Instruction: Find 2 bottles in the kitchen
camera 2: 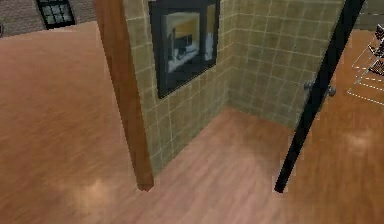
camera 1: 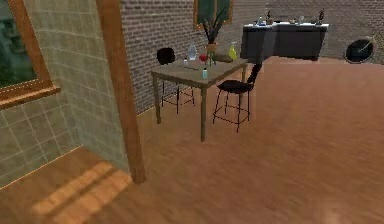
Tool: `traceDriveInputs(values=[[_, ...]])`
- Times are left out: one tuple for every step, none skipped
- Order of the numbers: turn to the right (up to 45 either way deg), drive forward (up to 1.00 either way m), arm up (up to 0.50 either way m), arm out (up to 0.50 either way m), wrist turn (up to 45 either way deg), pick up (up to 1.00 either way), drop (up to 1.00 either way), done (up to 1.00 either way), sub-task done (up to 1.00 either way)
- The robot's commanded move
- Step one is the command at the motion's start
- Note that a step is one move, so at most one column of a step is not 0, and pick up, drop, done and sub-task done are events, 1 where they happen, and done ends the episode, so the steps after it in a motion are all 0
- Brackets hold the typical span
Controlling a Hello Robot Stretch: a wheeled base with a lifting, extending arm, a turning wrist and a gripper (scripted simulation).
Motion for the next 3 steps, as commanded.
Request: traceDriveInputs(values=[[0.0, 1.0, 0.0, 0.0, 0.0, 0.0, 0.0, 0.0, 0.0], [6.0, 0.0, 0.0, 0.0, 0.0, 0.0, 0.0, 0.0, 0.0], [0.0, 0.4, 0.0, 0.0, 0.0, 0.0, 0.0, 0.0, 0.0]])
